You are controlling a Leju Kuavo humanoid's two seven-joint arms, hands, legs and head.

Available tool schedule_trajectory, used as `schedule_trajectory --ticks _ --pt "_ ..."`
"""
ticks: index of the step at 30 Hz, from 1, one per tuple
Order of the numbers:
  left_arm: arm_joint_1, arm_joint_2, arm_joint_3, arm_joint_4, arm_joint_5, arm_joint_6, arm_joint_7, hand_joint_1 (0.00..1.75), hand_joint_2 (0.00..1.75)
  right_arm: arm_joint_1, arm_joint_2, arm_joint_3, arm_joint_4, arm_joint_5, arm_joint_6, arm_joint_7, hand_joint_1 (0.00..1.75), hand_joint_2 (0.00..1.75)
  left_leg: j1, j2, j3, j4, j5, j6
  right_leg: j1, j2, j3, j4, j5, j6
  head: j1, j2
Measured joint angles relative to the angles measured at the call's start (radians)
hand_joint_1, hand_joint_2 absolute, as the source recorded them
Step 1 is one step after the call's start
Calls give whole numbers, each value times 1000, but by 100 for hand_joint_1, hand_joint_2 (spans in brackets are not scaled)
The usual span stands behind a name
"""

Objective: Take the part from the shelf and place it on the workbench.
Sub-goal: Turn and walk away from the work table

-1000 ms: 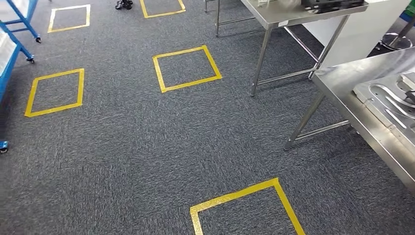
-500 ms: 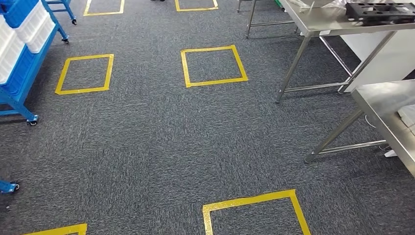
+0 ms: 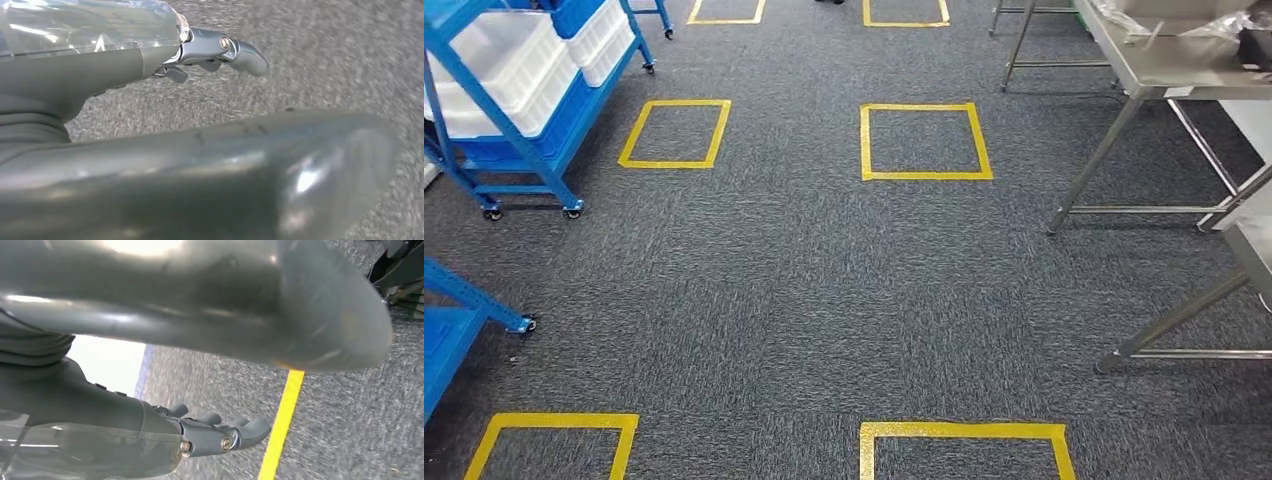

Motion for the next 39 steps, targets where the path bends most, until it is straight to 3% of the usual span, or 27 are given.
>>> schedule_trajectory --ticks 1,3,5,6,9,11,13,15,16,17,18,20,22,24,25,26,28,30,31,32,34,36,37,39 --pt "1 1 -1 0 0 0 1 0 0 0 0 0 0 0 0 0 0 0 3 3 6 -6 11 -3 0 -13 0 1 -1 1 0 0" --pt "2 5 -2 0 0 0 4 0 0 -2 1 0 0 0 1 0 0 0 6 29 74 -122 70 -6 0 -36 3 5 -6 8 0 0" --pt "-2 7 -4 0 1 0 6 0 0 -1 1 -1 0 0 2 1 0 0 3 66 139 -242 110 1 4 -58 6 12 -14 20 0 0" --pt "-3 7 -4 0 1 -1 7 0 0 -2 1 -1 1 0 2 1 0 0 1 76 152 -268 115 7 7 -67 8 14 -17 26 0 0" --pt "2 7 -4 0 0 0 9 0 0 -9 1 -1 1 0 2 3 0 0 -4 49 148 -278 119 29 3 -83 14 16 -21 43 1 0" --pt "2 8 -4 0 1 0 10 0 0 -11 1 -1 1 0 2 3 0 0 -3 30 151 -287 127 43 -3 -42 -2 58 -55 53 1 0" --pt "0 8 -4 0 1 0 10 0 0 -8 2 -1 2 1 3 3 0 0 -4 10 150 -291 132 52 -5 13 -61 180 -122 54 1 0" --pt "-2 8 -4 0 1 0 10 0 0 -6 2 -1 3 3 5 2 0 0 -9 -16 148 -290 134 55 -4 30 -125 298 -159 50 2 0" --pt "-1 8 -4 0 2 0 10 0 0 -5 2 -1 3 4 5 2 0 0 -11 -29 149 -290 134 56 -2 33 -135 310 -148 46 1 0" --pt "0 8 -4 0 3 1 10 0 0 -4 2 -1 3 5 6 1 0 0 -12 -44 150 -290 134 56 0 37 -127 283 -118 41 2 0" --pt "1 8 -4 0 5 1 10 0 0 -4 1 -1 3 6 6 0 0 0 -13 -57 152 -289 134 56 2 48 -103 222 -76 35 2 0" --pt "0 6 -4 0 9 2 9 0 0 -3 0 -1 3 8 8 -2 0 0 -14 -82 152 -288 134 52 4 96 -49 87 -10 23 2 0" --pt "-1 5 -4 1 11 3 8 0 0 -4 -2 -1 3 10 9 -4 0 0 -13 -104 145 -286 136 43 7 124 -28 27 7 16 1 0" --pt "1 5 -4 1 13 4 6 0 0 -7 -2 -1 3 11 10 -6 0 0 -11 -122 138 -286 137 31 6 102 -23 17 9 11 1 0" --pt "3 5 -4 1 13 5 5 0 0 -8 -2 0 3 12 10 -6 0 0 -12 -111 134 -278 131 26 5 89 -19 10 12 7 1 0" --pt "3 6 -4 1 14 6 4 0 0 -7 -2 0 3 13 10 -6 0 0 -13 -88 123 -254 114 21 2 74 -16 2 15 1 1 0" --pt "2 6 -4 1 14 6 3 0 0 -3 -2 0 3 14 10 -7 0 0 -13 -27 73 -146 49 12 3 43 -12 -4 16 -6 1 0" --pt "1 6 -4 1 13 6 2 0 0 1 -2 0 3 15 10 -7 0 0 -6 -4 17 -25 -2 3 6 12 -13 -3 14 -8 1 0" --pt "2 6 -4 1 12 6 2 0 0 1 -2 -1 3 15 10 -7 0 0 -3 0 8 -4 -3 -1 7 -1 -13 -2 13 -8 1 0" --pt "3 6 -4 1 12 6 2 0 0 0 -2 -1 3 15 11 -7 0 0 0 5 20 -25 16 -4 7 -14 -12 -1 11 -6 1 0" --pt "3 7 -4 1 12 6 1 0 0 -2 -2 -1 3 15 12 -8 0 0 3 36 91 -157 79 -6 6 -38 -9 4 4 1 1 0" --pt "1 8 -4 1 12 6 0 0 0 -2 -2 0 3 15 13 -8 0 0 -1 65 148 -264 115 3 8 -56 -4 11 -4 13 1 0" --pt "1 8 -4 1 11 6 0 0 0 -3 -2 0 3 15 13 -8 0 0 -3 69 155 -280 117 9 10 -64 -2 13 -7 19 1 0" --pt "3 8 -4 1 11 5 -1 0 0 -8 -2 0 3 15 14 -8 0 0 -6 49 153 -282 120 23 9 -75 2 14 -10 30 1 0"
